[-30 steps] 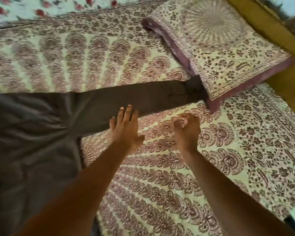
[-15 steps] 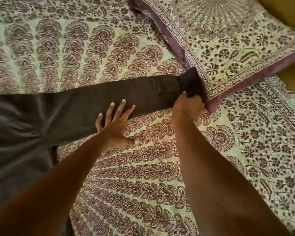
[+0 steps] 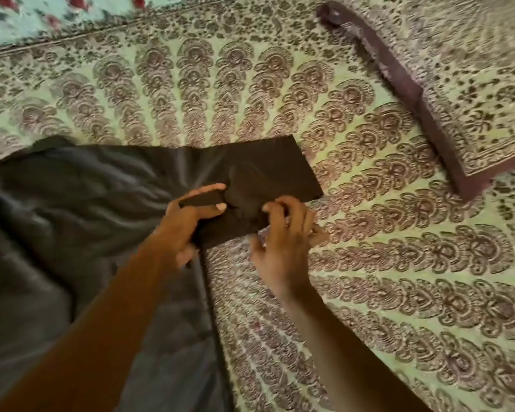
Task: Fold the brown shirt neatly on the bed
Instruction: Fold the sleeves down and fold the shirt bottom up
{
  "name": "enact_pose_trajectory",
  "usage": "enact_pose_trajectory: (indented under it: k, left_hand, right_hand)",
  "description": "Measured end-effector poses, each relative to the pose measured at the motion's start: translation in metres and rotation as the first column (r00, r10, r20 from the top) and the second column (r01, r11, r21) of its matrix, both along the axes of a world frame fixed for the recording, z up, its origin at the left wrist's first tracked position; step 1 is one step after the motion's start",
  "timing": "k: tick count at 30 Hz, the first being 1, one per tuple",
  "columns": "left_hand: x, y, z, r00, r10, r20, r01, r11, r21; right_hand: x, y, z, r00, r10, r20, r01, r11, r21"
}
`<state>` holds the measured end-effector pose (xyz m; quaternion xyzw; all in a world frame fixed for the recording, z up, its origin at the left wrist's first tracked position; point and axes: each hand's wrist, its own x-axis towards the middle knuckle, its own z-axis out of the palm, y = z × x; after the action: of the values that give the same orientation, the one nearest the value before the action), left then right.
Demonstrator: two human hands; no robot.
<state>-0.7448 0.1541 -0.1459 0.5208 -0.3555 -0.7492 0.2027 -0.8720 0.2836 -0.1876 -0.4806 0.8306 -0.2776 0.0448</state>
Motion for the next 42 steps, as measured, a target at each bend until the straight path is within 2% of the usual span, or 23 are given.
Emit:
enact_pose_trajectory:
  k: [3,5,8,11,16,20,22,26,29,32,36,38,40,42]
  left_hand:
    - [0.078,0.01,0.016,0.981,0.053,-0.188,-0.024,0.988,0.155]
    - [0.128,0.017,0.023,0.967,0.114,-0.23,-0.065,0.976,0.21]
    - [0.204,0.018,0.026,0.974,0.168,-0.154,-0.139,0.974,0.181]
    - [0.264,0.01,0.027,0.95,0.311,-0.019,-0.303,0.936,0.179]
    - [0.357,-0.018,0.028,0.889,0.436,0.143,-0.446,0.894,0.045]
    - [0.44,-0.056,0.039,0.797,0.545,0.26,-0.519,0.838,-0.168]
    - [0.482,-0.074,0.037,0.761,0.547,0.348,-0.463,0.834,-0.298]
    - [0.535,-0.09,0.031,0.635,0.402,0.66,-0.105,0.891,-0.442]
    - [0.555,-0.105,0.032,0.558,0.427,0.711,-0.031,0.867,-0.497]
    - [0.566,-0.124,0.032,0.531,0.497,0.686,-0.08,0.835,-0.544]
    - [0.572,-0.143,0.029,0.447,0.524,0.725,-0.116,0.837,-0.534]
    - [0.577,-0.147,0.023,0.358,0.472,0.806,-0.007,0.864,-0.503]
    - [0.582,-0.148,0.01,0.297,0.398,0.868,0.18,0.869,-0.461]
    - [0.582,-0.143,-0.006,0.185,0.3,0.936,0.362,0.864,-0.349]
  right_hand:
    - [0.026,-0.017,0.003,0.994,-0.111,-0.001,0.111,0.989,0.101]
    - [0.033,-0.032,0.004,0.991,-0.124,-0.043,0.13,0.979,0.155]
    - [0.049,-0.058,0.01,0.99,-0.096,-0.1,0.121,0.952,0.28]
    - [0.076,-0.075,0.02,0.989,-0.016,-0.144,0.069,0.926,0.371]
    - [0.145,-0.082,0.032,0.991,0.074,-0.11,-0.036,0.948,0.317]
    - [0.203,-0.097,0.034,0.992,0.014,-0.123,0.019,0.965,0.263]
    - [0.223,-0.11,0.033,0.995,-0.04,-0.087,0.058,0.974,0.219]
    - [0.264,-0.135,0.033,0.991,-0.056,-0.12,0.071,0.99,0.122]
    - [0.291,-0.147,0.035,0.989,-0.026,-0.144,0.046,0.989,0.138]
    - [0.306,-0.153,0.03,0.992,-0.009,-0.124,0.021,0.995,0.099]
    - [0.328,-0.157,0.022,0.986,0.088,-0.144,-0.082,0.995,0.05]
    - [0.338,-0.156,0.015,0.967,0.171,-0.189,-0.16,0.984,0.071]
    - [0.346,-0.154,0.009,0.948,0.246,-0.203,-0.23,0.968,0.102]
    - [0.351,-0.154,0.002,0.941,0.274,-0.198,-0.253,0.96,0.121]
